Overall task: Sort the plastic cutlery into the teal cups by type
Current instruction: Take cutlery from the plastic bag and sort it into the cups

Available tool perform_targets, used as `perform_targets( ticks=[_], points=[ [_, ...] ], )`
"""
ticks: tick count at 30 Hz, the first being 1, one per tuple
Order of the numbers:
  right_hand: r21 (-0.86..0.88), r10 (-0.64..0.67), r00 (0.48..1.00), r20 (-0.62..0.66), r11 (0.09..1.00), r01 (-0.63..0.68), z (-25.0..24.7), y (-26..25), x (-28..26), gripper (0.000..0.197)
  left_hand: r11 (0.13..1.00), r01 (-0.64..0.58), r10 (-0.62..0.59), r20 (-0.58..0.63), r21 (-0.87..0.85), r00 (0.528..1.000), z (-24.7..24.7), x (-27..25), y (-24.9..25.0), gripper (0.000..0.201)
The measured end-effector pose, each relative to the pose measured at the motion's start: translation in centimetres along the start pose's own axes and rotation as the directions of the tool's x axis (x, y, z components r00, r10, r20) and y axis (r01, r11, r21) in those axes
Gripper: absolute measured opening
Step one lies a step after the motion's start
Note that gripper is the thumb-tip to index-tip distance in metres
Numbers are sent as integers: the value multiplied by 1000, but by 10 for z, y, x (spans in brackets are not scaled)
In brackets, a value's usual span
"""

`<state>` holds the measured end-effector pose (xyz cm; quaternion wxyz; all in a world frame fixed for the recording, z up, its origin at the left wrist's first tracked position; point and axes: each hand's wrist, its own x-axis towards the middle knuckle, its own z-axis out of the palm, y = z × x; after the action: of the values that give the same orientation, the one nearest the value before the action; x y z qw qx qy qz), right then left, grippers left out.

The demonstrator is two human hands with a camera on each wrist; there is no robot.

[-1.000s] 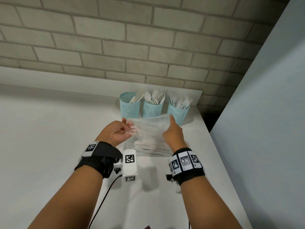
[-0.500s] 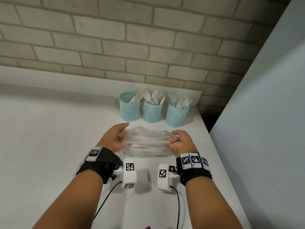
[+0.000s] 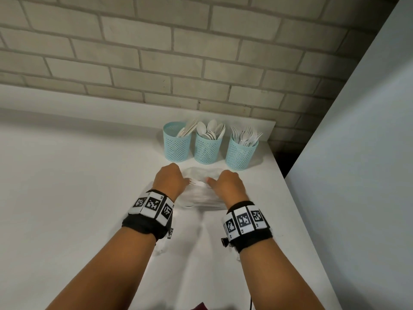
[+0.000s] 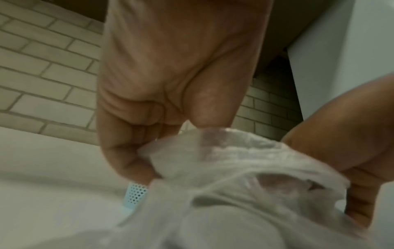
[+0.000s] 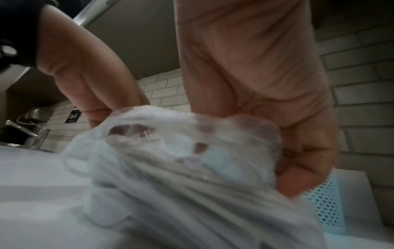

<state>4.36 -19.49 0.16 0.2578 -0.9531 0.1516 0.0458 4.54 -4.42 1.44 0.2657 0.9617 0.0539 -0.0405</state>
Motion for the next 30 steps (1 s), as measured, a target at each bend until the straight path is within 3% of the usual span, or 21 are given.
perform_targets(
  ticks=[4,6,8,9,10,11,14,17,18,20,22,23,24,25,26,28,30],
  points=[
    [67,-100,990,-96,992,107,-4,3,-2,27,990,27,-32,-33,-142,999,-3,3,-3,37],
    [161,-126,978,-164,975,153,-10,8,0,34,947,49,-56,-13,-317,998,-8,5,-4,37],
    [344,-77,987,-144,931,122,-17,15,3,42,831,156,-113,111,-535,987,-10,7,-5,28],
    [500,-19,997,-77,864,56,-21,18,4,37,666,276,-165,224,-693,960,-12,9,-5,20],
    [658,40,999,21,752,-44,-23,23,6,26,410,395,-180,352,-822,919,-14,12,-6,18],
    [781,83,989,126,606,-150,-24,26,8,16,294,426,-108,413,-856,904,-15,14,-8,27],
    [896,149,928,341,246,-368,-23,36,18,8,48,538,-104,532,-842,841,-12,18,-20,37],
    [882,177,868,465,-13,-470,-23,40,22,20,-183,588,-114,610,-788,784,-3,22,-35,43],
    [881,160,867,472,-50,-470,-23,41,21,25,-196,585,-117,611,-787,783,0,21,-36,40],
    [883,157,873,462,13,-470,-18,44,24,25,-126,566,-142,579,-815,803,2,20,-36,31],
    [874,257,902,347,259,-411,-16,46,26,21,-73,555,-142,560,-828,816,-1,17,-35,24],
    [824,281,931,233,451,-343,-19,45,25,26,1,548,-154,541,-837,827,-6,15,-33,19],
    [702,262,958,116,661,-265,-23,43,24,29,125,531,-172,509,-838,844,-11,15,-32,19],
    [543,211,978,8,820,-181,-28,41,23,30,316,503,-205,459,-805,864,-15,16,-33,31],
    [390,143,986,-82,915,-100,-33,39,22,33,505,462,-241,394,-729,887,-17,16,-34,47],
    [203,49,990,-134,979,-21,-42,33,16,46,792,354,-245,273,-498,930,-25,10,-31,61],
    [152,42,996,-82,988,-29,-43,25,9,53,925,254,-184,252,-283,950,-30,3,-23,54]
  ],
)
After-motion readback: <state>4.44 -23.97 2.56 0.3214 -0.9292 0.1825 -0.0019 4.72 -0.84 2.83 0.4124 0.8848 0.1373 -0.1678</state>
